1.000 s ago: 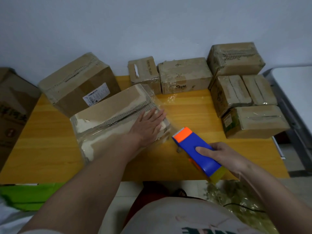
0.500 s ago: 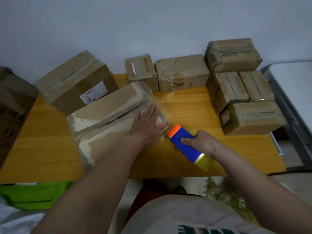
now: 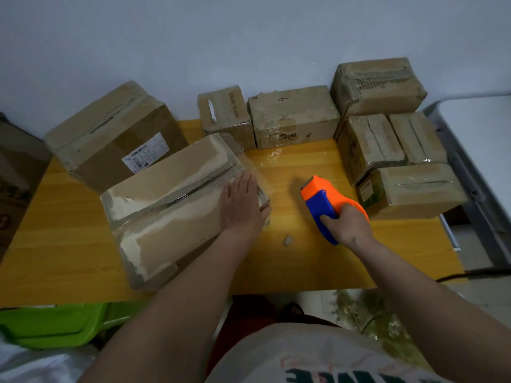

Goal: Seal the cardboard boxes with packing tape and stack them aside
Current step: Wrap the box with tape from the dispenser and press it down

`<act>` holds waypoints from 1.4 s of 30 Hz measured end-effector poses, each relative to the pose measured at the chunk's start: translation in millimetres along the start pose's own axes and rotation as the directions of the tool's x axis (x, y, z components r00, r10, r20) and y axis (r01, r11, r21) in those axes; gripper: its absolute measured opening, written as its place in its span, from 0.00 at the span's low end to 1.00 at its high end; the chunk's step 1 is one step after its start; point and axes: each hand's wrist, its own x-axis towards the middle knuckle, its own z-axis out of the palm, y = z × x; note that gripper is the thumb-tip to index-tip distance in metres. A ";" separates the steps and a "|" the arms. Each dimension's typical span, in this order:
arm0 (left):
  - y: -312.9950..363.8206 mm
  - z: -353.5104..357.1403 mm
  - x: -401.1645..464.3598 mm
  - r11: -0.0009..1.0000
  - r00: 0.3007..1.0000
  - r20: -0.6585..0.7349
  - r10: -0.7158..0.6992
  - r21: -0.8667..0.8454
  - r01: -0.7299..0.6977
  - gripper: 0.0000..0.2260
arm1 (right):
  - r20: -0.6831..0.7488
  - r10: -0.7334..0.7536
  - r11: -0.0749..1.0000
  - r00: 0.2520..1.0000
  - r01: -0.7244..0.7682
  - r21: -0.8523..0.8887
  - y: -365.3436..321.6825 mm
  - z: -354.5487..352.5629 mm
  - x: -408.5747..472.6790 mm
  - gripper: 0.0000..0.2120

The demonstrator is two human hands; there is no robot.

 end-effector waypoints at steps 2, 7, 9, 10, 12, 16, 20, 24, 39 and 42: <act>10.1 -1.7 5.8 0.998 0.998 -0.009 -0.062 0.009 0.062 0.38 | -0.019 0.008 0.999 1.000 -0.008 -0.032 7.6 5.0 6.1 0.15; 14.6 1.9 7.5 0.996 0.995 -0.027 -0.091 0.010 0.091 0.45 | -0.076 0.004 0.996 0.997 -0.011 -0.092 25.3 24.4 18.9 0.17; 9.4 1.4 6.4 0.997 0.997 0.006 -0.076 -0.014 0.076 0.49 | -0.083 0.008 0.993 0.997 -0.017 -0.114 28.7 31.6 23.2 0.14; 5.4 1.4 5.9 0.998 0.998 0.020 -0.057 -0.011 0.057 0.49 | -0.077 0.016 0.991 0.997 -0.026 -0.130 29.0 34.2 25.8 0.17; -4.0 2.1 4.3 1.000 0.999 0.040 -0.017 0.025 0.016 0.48 | -0.052 0.047 0.987 0.998 -0.054 -0.151 25.1 36.6 29.0 0.21; -20.2 1.9 4.8 0.997 0.995 0.094 0.042 0.058 -0.048 0.47 | -0.206 -0.024 1.000 0.978 0.025 0.003 -3.0 32.0 20.5 0.19; -25.2 2.0 4.6 0.995 0.994 0.077 0.074 0.055 -0.078 0.47 | -0.346 -0.329 0.817 0.879 0.448 0.362 -43.0 47.1 -16.5 0.08; -24.8 5.1 5.5 0.997 0.995 0.071 0.069 0.039 -0.072 0.46 | -0.236 -0.332 0.690 0.913 0.406 0.599 -74.6 63.7 -32.3 0.12; -26.6 0.9 5.9 0.996 0.991 0.098 0.091 -0.015 -0.090 0.41 | -0.071 -0.568 0.691 0.820 0.522 0.500 -97.5 57.5 -18.7 0.21; -27.0 3.1 6.3 0.995 0.993 0.078 0.092 -0.054 -0.088 0.41 | -0.007 -0.499 0.717 0.867 0.417 0.559 -100.2 58.5 -8.4 0.19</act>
